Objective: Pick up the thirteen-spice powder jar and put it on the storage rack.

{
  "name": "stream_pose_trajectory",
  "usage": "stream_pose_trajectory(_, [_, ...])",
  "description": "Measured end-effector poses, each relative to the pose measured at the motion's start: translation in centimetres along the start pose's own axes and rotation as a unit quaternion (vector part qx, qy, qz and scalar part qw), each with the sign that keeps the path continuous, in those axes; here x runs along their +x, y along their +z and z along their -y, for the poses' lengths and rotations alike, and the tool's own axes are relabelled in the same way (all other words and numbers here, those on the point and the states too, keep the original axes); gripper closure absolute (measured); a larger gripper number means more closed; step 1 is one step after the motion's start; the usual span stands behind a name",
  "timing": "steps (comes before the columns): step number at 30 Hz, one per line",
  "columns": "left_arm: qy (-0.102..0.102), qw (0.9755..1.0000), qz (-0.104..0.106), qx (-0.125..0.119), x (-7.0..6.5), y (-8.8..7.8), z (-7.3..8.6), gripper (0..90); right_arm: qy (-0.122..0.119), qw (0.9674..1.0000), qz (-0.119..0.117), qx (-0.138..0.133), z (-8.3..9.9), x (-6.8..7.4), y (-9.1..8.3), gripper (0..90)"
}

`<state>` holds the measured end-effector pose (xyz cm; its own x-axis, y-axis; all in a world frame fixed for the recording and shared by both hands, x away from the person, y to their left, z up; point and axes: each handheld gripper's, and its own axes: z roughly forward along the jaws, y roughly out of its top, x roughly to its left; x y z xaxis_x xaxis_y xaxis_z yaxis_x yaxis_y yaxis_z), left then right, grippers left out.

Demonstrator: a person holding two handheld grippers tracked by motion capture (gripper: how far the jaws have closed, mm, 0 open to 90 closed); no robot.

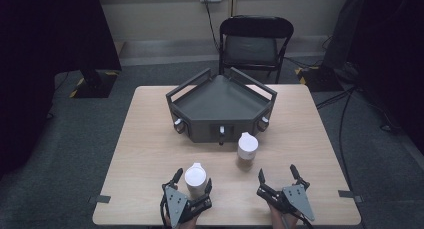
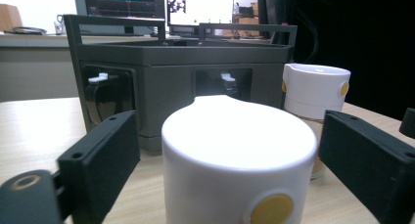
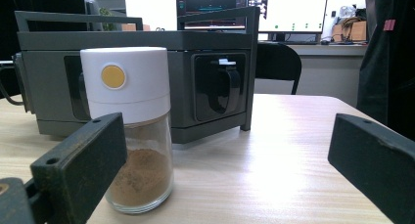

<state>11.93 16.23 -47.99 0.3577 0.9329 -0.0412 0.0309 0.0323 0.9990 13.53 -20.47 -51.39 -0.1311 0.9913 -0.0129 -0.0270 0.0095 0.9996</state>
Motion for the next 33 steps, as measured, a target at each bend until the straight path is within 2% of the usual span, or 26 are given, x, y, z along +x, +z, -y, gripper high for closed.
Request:
stream_pose_trajectory(2, [-0.001, 1.0, 0.001, -0.001, 0.11, 0.02, 0.13, 12.8, 0.0, 1.0, 0.0, 0.0, 0.0, 0.0, 0.0, 0.0])
stream_pose_trajectory(5, [-0.004, 1.0, 0.002, 0.006, 0.13, 0.12, 0.05, 13.1, 0.0, 1.0, 0.0, 0.0, 0.0, 0.0, 0.0, 0.0])
stream_pose_trajectory(8, [0.003, 0.9999, -0.002, 0.01, -0.1, 0.11, 0.18, 15.9, 0.0, 1.0, 0.0, 0.0, 0.0, 0.0, 0.0, 0.0])
stream_pose_trajectory(13, [-0.001, 0.9999, 0.001, 0.012, 0.1, 0.25, 0.42, 17.8, 0.0, 1.0, 0.0, 0.0, 0.0, 0.0, 0.0, 0.0])
stream_pose_trajectory(17, [0.005, 0.9999, 0.002, 0.012, 0.07, 0.35, 0.48, 20.5, 0.0, 1.0, 0.0, 0.0, 0.0, 0.0, 0.0, 0.0])
stream_pose_trajectory(22, [0.007, 0.9999, 0.005, 0.01, -0.03, 0.39, 0.69, 29.8, 0.0, 1.0, 0.0, 0.0, 0.0, 0.0, 0.0, 0.0])
stream_pose_trajectory(33, [0.011, 0.9999, 0.003, 0.005, -0.15, 0.42, 0.89, 30.7, 0.0, 1.0, 0.0, 0.0, 0.0, -0.01, -0.01, 0.0])
